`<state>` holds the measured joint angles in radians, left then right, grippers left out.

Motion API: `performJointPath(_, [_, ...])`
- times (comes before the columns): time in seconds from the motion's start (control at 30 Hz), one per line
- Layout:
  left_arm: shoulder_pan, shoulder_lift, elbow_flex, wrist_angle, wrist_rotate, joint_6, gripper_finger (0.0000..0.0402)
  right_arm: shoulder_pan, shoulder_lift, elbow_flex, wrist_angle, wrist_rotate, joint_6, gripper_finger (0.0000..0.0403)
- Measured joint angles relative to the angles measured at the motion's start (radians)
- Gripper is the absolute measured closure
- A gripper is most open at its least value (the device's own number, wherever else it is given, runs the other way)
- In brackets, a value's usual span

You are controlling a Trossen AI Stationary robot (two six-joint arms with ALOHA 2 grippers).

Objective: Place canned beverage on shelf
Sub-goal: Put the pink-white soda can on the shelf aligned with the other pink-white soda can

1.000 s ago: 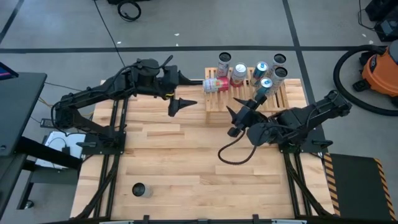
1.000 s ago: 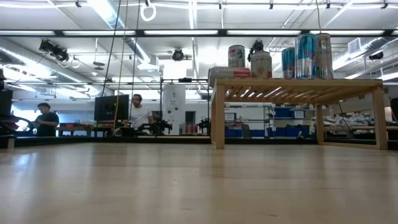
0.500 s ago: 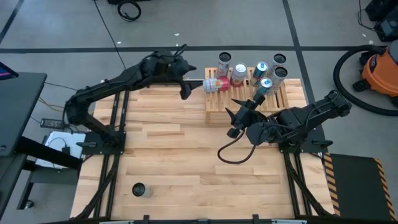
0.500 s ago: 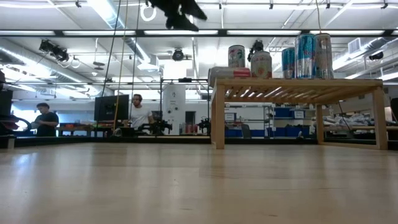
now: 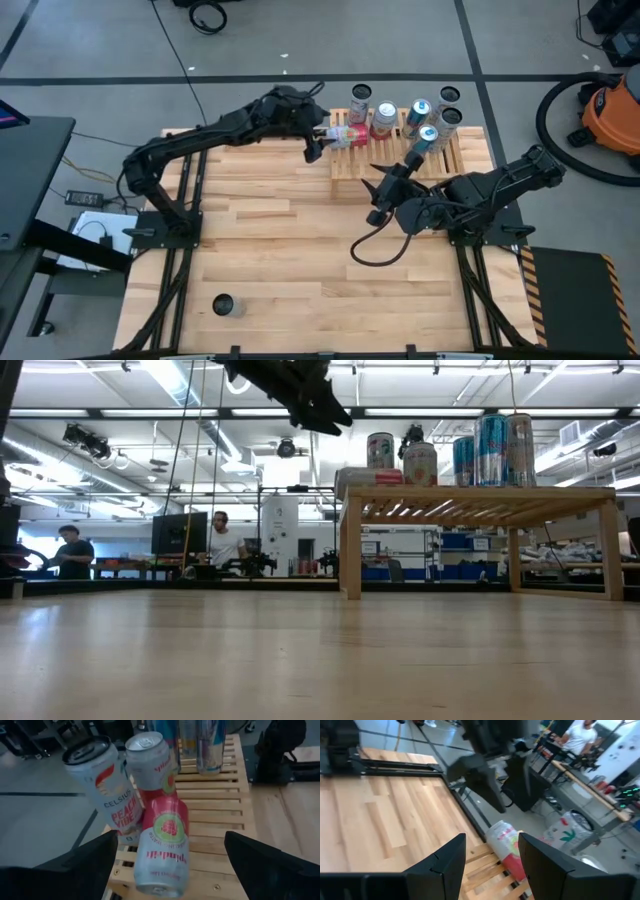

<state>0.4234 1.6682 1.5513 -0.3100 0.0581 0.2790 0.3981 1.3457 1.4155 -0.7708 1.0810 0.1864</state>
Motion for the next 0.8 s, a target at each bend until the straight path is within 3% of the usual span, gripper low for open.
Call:
performJointPath(0.43, [0.068, 0.070, -0.001, 0.032, 0.006, 0.040, 0.0033, 0.000, 0.000, 0.000, -0.001, -0.037, -0.011, 0.0211])
performJointPath(0.6, [0.104, 0.085, 0.000, 0.034, 0.135, -0.006, 0.0033, 0.000, 0.000, 0.000, -0.002, -0.057, -0.013, 0.0211])
performJointPath(0.8, [0.118, 0.103, -0.001, 0.015, 0.161, -0.006, 0.0033, 0.000, 0.000, 0.000, -0.003, -0.062, -0.013, 0.0211])
